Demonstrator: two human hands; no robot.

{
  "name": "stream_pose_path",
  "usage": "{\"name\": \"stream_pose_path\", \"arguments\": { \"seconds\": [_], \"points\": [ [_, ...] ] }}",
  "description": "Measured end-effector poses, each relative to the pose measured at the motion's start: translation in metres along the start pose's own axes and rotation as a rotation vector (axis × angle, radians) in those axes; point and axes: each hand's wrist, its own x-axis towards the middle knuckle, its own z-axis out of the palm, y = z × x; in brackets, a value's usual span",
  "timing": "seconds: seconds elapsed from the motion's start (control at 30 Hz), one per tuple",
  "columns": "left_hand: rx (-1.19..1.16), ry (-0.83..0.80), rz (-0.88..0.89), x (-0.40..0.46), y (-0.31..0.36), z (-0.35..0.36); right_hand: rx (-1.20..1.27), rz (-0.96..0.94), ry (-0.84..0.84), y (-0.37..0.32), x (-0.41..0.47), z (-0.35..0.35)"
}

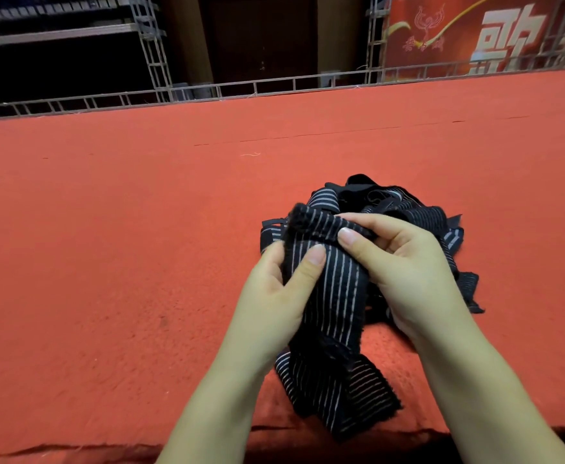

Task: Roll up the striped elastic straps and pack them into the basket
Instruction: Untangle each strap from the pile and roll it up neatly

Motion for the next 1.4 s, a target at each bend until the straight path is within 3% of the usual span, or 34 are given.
{"name": "stream_pose_path", "arguments": {
  "seconds": [0.37, 0.63, 0.7, 0.83, 0.97, 1.23, 1.4],
  "points": [
    [-0.167, 0.172, 0.033, 0.005, 0.013, 0.004, -0.291, -0.208, 0.013, -0.006, 0.001, 0.005],
    [-0.172, 0.281, -0.038, 0.006, 0.009, -0.004, -0.437, -0.297, -0.11, 0.002, -0.003, 0.006],
    [-0.161, 0.288, -0.056, 0.007, 0.008, -0.005, -0.387, -0.205, -0.149, 0.001, -0.004, 0.005],
    [-0.148, 0.273, -0.033, 0.009, 0.006, -0.006, -0.053, 0.084, -0.223, -0.002, -0.008, 0.005],
    [-0.105, 0.173, 0.023, 0.01, 0.005, -0.007, -0.078, 0.191, -0.228, 0.002, -0.004, 0.003],
    [-0.073, 0.076, 0.049, 0.007, 0.001, -0.011, 0.013, 0.133, -0.167, 0.01, -0.002, -0.004],
    [-0.184, 0.004, -0.084, 0.005, 0.003, -0.014, 0.054, 0.078, -0.081, 0.006, -0.002, -0.005]
  ]
}}
